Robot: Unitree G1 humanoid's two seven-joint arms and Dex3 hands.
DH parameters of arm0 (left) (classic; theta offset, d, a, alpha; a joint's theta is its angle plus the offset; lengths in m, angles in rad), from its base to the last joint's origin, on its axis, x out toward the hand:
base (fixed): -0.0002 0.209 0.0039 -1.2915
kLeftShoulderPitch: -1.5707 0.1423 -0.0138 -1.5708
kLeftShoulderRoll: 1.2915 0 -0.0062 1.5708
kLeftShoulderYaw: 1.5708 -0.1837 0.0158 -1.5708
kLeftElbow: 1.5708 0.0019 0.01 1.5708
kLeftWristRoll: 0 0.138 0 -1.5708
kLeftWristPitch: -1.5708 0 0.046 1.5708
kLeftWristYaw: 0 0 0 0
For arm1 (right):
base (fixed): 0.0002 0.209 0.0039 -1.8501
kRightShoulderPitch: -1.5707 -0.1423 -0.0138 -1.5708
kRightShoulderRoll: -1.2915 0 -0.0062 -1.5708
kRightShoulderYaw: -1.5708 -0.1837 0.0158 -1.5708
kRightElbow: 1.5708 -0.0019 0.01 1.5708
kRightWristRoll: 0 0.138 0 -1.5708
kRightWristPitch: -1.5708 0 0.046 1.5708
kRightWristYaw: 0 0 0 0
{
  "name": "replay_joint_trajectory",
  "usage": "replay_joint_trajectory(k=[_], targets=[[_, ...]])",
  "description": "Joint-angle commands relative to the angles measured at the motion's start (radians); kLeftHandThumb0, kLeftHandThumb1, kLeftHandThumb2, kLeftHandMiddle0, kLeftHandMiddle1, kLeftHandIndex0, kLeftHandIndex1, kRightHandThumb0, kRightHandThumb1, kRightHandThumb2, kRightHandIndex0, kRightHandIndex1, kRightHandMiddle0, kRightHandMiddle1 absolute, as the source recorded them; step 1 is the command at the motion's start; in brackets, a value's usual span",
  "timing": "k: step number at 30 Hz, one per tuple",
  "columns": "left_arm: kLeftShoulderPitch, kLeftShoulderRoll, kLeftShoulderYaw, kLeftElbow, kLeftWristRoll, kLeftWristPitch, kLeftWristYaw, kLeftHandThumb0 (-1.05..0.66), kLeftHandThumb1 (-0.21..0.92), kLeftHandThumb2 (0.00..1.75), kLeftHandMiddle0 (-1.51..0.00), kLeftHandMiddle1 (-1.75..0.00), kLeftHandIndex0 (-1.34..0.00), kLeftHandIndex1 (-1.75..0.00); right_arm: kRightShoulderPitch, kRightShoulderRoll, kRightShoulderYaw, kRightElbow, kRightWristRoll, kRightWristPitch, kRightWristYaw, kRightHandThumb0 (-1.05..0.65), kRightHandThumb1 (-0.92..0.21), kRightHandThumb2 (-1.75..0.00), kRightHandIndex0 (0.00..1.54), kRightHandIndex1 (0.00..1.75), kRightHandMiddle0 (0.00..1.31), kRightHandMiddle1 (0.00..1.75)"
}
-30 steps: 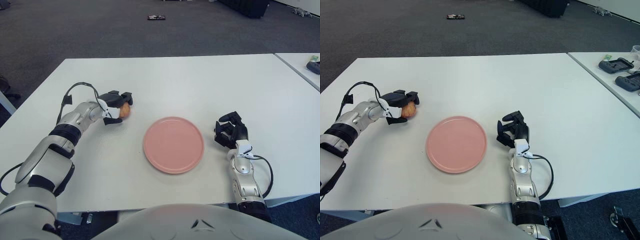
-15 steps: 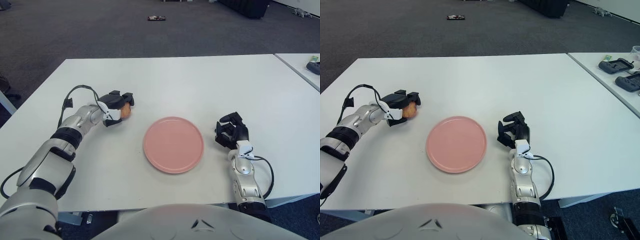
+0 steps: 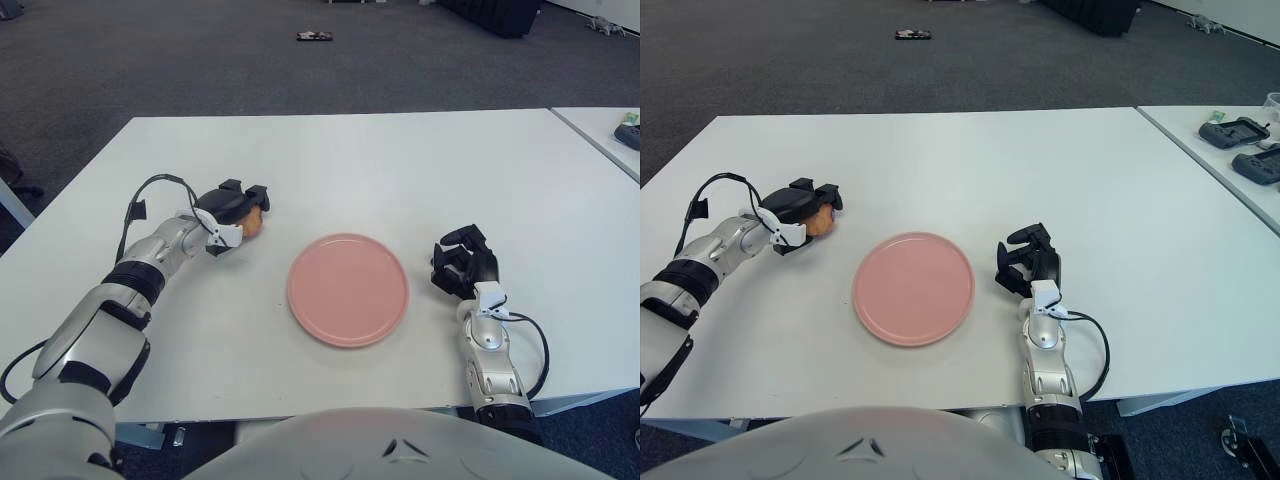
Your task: Put the apple into the plate.
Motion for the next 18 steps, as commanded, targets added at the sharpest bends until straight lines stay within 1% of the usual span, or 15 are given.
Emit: replay_joint_trajectory(k=[1, 3, 9, 15, 18], targets=[[0.056, -0.005, -0.003, 0.011, -0.002, 0.032, -0.063, 0.0, -0.09, 1.71, -0.98, -1.56, -0.69, -1.75, -0.004, -0.006, -0.01, 0.018, 0.004, -0.019, -0.003, -0.4, -0.58, -0.99, 0.62, 1.49, 0.4, 1.75], [0.061, -0.008, 0.006, 0.006, -0.012, 0.036, -0.071, 0.0, -0.09, 1.72, -0.98, -1.56, -0.69, -1.75, -0.003, -0.005, -0.01, 0.018, 0.004, -0.02, -0.003, -0.4, -0.59, -0.99, 0.62, 1.49, 0.4, 1.75], [0.074, -0.017, 0.04, -0.009, -0.056, 0.034, -0.086, 0.0, -0.1, 1.73, -0.99, -1.56, -0.7, -1.75, -0.003, -0.001, -0.01, 0.007, -0.004, 0.021, -0.011, -0.4, -0.6, -0.97, 0.62, 1.48, 0.39, 1.75], [0.082, -0.031, 0.097, -0.019, -0.159, 0.004, -0.171, 0.0, -0.1, 1.74, -0.99, -1.58, -0.7, -1.75, -0.004, -0.003, -0.012, 0.008, 0.002, 0.016, -0.006, -0.4, -0.59, -0.98, 0.62, 1.49, 0.4, 1.75], [0.08, -0.045, 0.148, -0.023, -0.25, -0.006, -0.242, 0.0, -0.1, 1.74, -0.98, -1.58, -0.7, -1.75, -0.007, -0.003, -0.013, 0.017, 0.005, -0.005, -0.006, -0.4, -0.59, -0.99, 0.62, 1.49, 0.4, 1.75]])
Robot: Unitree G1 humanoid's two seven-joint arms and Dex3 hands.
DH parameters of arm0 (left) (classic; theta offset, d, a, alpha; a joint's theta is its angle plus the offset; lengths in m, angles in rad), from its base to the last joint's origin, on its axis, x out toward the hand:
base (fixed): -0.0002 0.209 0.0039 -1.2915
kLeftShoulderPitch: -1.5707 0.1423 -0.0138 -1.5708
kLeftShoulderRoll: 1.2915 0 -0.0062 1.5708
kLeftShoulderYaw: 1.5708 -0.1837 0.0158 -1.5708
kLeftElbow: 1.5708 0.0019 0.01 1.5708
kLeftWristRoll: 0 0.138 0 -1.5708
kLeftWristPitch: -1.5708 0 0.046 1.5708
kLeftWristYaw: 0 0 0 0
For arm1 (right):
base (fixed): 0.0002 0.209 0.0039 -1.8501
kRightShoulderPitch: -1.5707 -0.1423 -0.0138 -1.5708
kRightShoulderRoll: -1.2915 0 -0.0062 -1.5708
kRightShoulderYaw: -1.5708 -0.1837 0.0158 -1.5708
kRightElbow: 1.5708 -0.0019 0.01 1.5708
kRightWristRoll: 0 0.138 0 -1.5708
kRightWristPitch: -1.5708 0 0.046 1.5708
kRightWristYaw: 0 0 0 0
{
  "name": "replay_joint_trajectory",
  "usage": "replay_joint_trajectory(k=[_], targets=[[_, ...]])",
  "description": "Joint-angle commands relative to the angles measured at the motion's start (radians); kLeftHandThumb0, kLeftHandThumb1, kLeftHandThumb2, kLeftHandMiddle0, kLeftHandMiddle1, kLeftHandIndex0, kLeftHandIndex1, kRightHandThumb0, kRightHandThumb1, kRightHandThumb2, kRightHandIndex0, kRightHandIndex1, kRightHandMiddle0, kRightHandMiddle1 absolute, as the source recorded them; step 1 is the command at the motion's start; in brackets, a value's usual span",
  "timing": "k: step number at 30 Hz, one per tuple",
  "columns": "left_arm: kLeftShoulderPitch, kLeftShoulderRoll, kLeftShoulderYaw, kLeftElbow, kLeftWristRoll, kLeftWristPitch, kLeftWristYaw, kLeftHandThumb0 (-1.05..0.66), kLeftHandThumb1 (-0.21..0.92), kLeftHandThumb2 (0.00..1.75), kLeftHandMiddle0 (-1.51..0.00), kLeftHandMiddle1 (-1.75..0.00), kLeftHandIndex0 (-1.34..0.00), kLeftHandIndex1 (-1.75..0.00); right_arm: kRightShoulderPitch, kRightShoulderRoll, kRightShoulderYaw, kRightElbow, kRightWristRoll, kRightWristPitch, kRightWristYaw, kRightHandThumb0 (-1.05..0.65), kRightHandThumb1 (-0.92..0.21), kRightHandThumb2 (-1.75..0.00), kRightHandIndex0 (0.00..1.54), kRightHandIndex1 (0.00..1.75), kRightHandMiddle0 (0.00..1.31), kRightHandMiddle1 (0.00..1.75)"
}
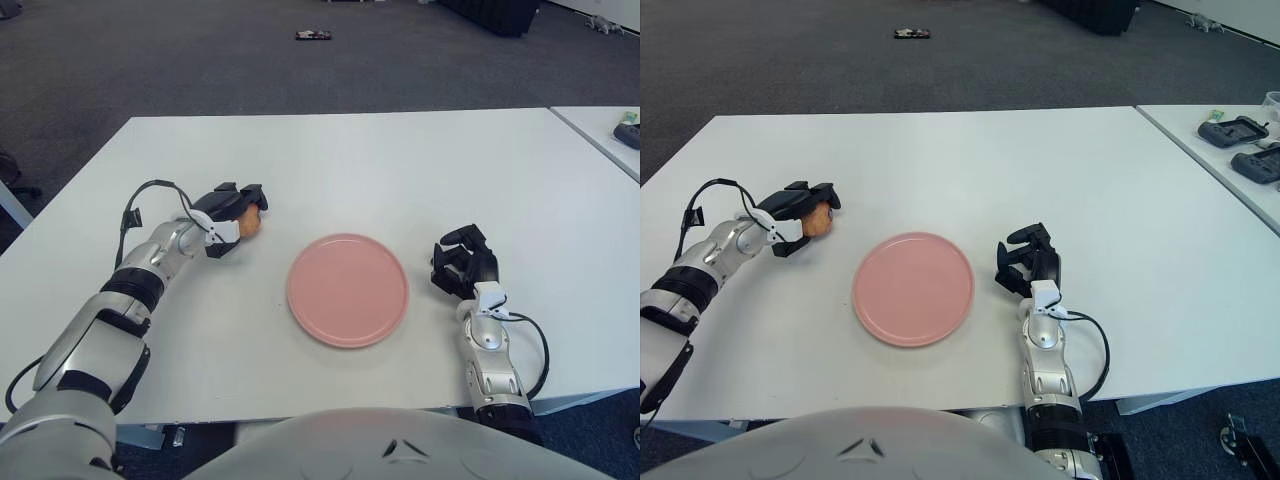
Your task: Put the apple into the plate.
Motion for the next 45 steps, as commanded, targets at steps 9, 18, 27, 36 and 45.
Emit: replay_joint_trajectory(k=[9, 18, 27, 36, 45], targets=[[0.035, -0.038, 0.124, -0.05, -0.193, -0.019, -0.18, 0.0, -0.11, 1.74, -0.98, -1.59, -0.7, -1.75, -0.005, -0.002, -0.011, 0.013, 0.001, 0.01, -0.003, -0.4, -0.58, -0.99, 0.61, 1.49, 0.4, 1.75], [0.087, -0.054, 0.205, -0.285, -0.27, 0.026, -0.214, 0.0, -0.11, 1.75, -0.98, -1.59, -0.7, -1.75, -0.008, -0.004, -0.007, 0.013, -0.002, 0.008, 0.0, -0.4, -0.59, -0.99, 0.62, 1.5, 0.4, 1.75], [0.122, -0.085, 0.213, -0.432, -0.255, 0.051, -0.206, 0.0, -0.11, 1.75, -0.99, -1.58, -0.71, -1.75, -0.014, -0.01, -0.012, 0.02, 0.007, 0.021, 0.009, -0.4, -0.58, -0.99, 0.61, 1.49, 0.4, 1.75], [0.16, -0.128, 0.184, -0.615, -0.244, 0.054, -0.232, 0.0, -0.12, 1.75, -1.0, -1.56, -0.71, -1.75, -0.026, -0.009, -0.019, 0.044, 0.015, -0.013, 0.014, -0.4, -0.57, -1.0, 0.61, 1.49, 0.41, 1.75], [0.2, -0.167, 0.134, -0.771, -0.228, 0.065, -0.269, 0.0, -0.11, 1.75, -0.99, -1.58, -0.71, -1.75, -0.025, -0.009, -0.016, 0.048, 0.006, -0.016, 0.014, -0.4, -0.57, -1.0, 0.6, 1.49, 0.41, 1.75]])
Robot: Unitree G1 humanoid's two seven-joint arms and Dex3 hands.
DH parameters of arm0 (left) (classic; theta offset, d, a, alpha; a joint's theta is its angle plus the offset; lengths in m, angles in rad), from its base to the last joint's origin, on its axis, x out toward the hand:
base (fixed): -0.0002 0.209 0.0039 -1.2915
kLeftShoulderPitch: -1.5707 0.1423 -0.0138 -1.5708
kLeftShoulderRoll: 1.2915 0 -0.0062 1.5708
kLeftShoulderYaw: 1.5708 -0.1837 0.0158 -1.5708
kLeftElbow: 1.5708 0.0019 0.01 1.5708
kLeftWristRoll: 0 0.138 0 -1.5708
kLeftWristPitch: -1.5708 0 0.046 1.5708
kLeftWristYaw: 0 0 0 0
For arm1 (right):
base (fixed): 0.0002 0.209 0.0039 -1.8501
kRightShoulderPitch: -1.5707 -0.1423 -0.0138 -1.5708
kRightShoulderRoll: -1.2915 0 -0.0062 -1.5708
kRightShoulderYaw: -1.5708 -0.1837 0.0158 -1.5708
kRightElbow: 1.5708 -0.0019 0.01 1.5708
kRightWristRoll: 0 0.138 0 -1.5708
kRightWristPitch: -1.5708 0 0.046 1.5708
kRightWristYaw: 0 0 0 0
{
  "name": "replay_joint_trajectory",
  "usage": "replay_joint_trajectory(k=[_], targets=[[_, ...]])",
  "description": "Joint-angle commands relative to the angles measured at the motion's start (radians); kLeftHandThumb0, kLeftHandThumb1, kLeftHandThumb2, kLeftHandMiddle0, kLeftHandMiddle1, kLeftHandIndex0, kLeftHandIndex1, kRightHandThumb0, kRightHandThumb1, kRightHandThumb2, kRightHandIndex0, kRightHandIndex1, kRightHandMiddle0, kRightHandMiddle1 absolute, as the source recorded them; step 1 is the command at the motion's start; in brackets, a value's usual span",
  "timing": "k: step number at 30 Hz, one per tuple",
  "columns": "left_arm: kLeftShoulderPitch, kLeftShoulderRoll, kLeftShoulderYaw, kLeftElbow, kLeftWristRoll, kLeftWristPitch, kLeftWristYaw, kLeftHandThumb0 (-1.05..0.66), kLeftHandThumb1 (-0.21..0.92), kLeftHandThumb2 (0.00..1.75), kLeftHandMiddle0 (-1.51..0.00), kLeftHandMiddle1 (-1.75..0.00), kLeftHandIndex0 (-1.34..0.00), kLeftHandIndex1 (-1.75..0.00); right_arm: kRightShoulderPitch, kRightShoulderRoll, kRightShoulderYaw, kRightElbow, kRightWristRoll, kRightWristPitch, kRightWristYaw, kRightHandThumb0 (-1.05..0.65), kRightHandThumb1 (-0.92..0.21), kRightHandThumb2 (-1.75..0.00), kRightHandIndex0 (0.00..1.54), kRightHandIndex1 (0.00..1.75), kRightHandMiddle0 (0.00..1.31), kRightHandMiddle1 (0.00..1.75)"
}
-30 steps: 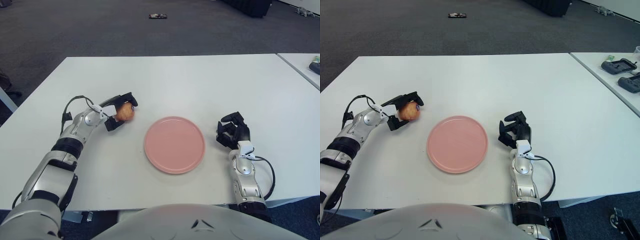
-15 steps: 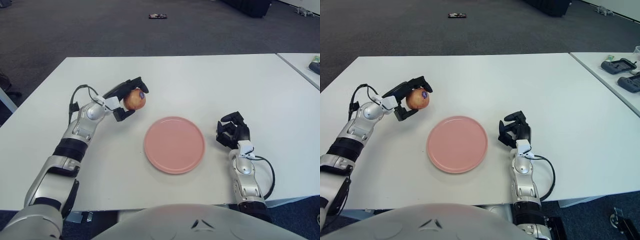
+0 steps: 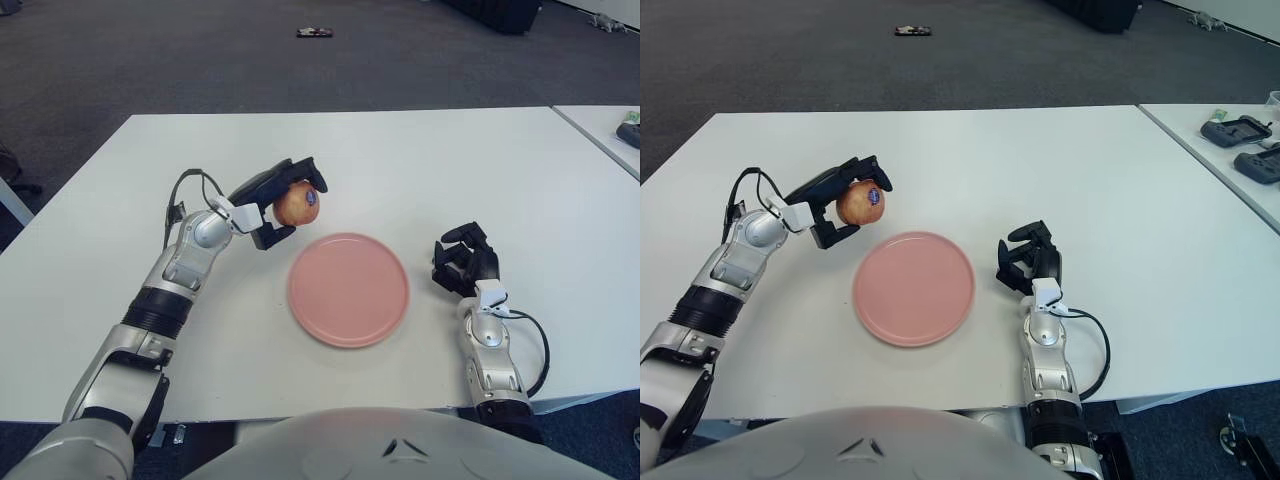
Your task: Put the apple into the plate.
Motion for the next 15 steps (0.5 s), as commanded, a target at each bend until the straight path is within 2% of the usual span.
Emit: replay_joint_trajectory(k=[1, 7, 13, 15], targets=[[0.007, -0.018, -0.028, -0.041, 0.018, -0.011, -0.013, 0.0, -0.11, 1.75, -0.99, -1.58, -0.71, -1.75, -0.004, -0.007, -0.005, 0.017, 0.004, 0.007, 0.001, -0.4, -0.57, -1.0, 0.6, 1.49, 0.41, 1.75], [0.007, -0.058, -0.117, -0.023, 0.053, -0.082, -0.038, 0.0, -0.11, 1.75, -0.98, -1.59, -0.7, -1.75, -0.007, -0.008, -0.004, 0.012, 0.002, 0.009, 0.0, -0.4, -0.58, -1.0, 0.61, 1.5, 0.41, 1.75], [-0.025, -0.036, -0.191, 0.03, 0.102, -0.166, -0.098, 0.0, -0.11, 1.75, -0.98, -1.59, -0.7, -1.75, -0.005, -0.012, -0.007, 0.011, 0.005, 0.024, 0.006, -0.4, -0.58, -0.99, 0.59, 1.49, 0.4, 1.75], [-0.048, -0.024, -0.235, 0.076, 0.162, -0.234, -0.106, 0.0, -0.11, 1.74, -0.99, -1.59, -0.7, -1.75, -0.005, -0.01, -0.01, 0.016, 0.009, 0.017, 0.006, -0.4, -0.58, -0.99, 0.59, 1.49, 0.4, 1.75]])
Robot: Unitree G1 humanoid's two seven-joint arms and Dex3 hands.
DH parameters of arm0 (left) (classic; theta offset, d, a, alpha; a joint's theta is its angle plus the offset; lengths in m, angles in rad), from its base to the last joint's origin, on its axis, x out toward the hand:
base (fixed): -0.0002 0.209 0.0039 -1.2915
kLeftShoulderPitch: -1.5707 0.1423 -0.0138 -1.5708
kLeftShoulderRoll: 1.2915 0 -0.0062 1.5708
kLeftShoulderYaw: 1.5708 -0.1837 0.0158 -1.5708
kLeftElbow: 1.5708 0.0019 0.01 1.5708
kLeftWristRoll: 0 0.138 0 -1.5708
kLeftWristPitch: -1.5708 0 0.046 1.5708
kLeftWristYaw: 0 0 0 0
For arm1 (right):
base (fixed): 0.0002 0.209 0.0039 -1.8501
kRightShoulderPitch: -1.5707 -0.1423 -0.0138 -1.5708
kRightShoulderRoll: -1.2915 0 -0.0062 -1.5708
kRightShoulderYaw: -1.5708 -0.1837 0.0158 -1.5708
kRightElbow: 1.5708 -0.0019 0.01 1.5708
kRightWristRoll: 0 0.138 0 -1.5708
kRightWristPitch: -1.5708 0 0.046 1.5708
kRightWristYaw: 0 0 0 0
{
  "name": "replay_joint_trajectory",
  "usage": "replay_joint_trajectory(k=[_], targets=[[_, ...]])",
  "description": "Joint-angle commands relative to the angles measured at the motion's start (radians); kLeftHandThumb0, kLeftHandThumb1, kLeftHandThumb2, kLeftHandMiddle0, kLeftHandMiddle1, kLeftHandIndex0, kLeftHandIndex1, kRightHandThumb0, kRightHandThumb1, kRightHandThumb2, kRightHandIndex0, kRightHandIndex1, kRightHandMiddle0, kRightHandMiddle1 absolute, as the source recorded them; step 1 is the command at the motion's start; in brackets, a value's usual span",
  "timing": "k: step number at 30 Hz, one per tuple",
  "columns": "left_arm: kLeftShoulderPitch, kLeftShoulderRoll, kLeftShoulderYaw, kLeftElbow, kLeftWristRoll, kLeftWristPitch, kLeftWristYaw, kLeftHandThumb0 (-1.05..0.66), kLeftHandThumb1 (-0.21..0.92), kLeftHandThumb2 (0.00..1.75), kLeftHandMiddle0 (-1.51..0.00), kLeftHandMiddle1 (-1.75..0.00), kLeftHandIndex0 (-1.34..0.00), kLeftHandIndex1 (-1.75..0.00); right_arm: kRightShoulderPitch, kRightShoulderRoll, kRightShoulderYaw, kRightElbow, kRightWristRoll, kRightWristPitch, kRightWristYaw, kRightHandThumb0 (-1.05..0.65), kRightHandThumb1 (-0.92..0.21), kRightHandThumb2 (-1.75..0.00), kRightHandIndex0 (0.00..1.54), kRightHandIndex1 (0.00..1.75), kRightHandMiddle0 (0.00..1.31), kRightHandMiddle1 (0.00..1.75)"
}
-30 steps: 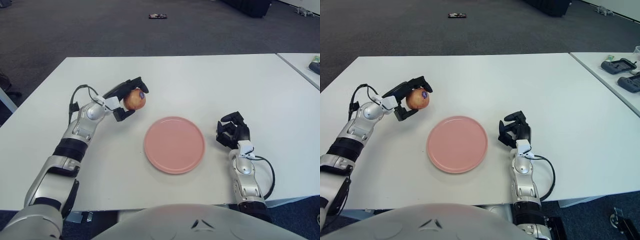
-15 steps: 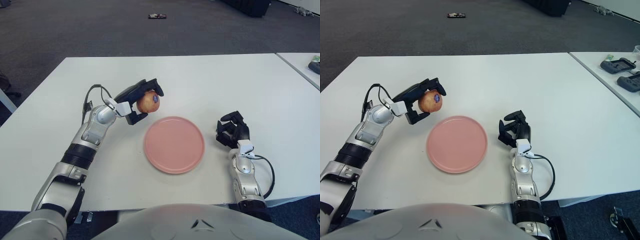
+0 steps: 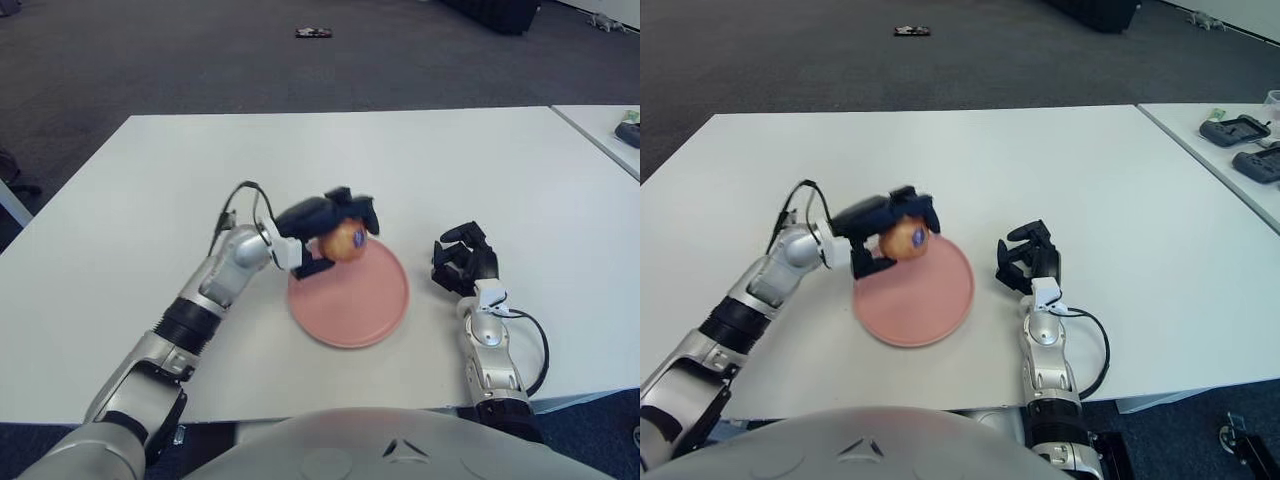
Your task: Put the apple into the plate.
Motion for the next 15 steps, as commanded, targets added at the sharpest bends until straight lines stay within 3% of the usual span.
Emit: replay_joint_trajectory(k=[1, 5, 15], targets=[[-0.062, 0.034, -0.055, 0.084, 0.092, -0.111, -0.01, 0.0, -0.11, 1.74, -0.98, -1.59, -0.7, -1.75, -0.002, -0.008, -0.012, 0.017, 0.011, 0.012, 0.0, -0.4, -0.58, -1.0, 0.59, 1.49, 0.41, 1.75], [-0.095, 0.026, -0.113, 0.177, 0.221, -0.239, 0.056, 0.0, -0.08, 1.75, -0.94, -1.67, -0.68, -1.75, -0.002, -0.004, -0.016, 0.026, 0.018, -0.003, -0.001, -0.41, -0.55, -1.03, 0.61, 1.5, 0.42, 1.75], [-0.081, 0.012, -0.124, 0.24, 0.312, -0.345, 0.188, 0.0, -0.06, 1.75, -0.9, -1.74, -0.66, -1.75, -0.001, -0.004, -0.019, 0.035, 0.015, -0.014, -0.005, -0.41, -0.55, -1.03, 0.62, 1.5, 0.42, 1.75]])
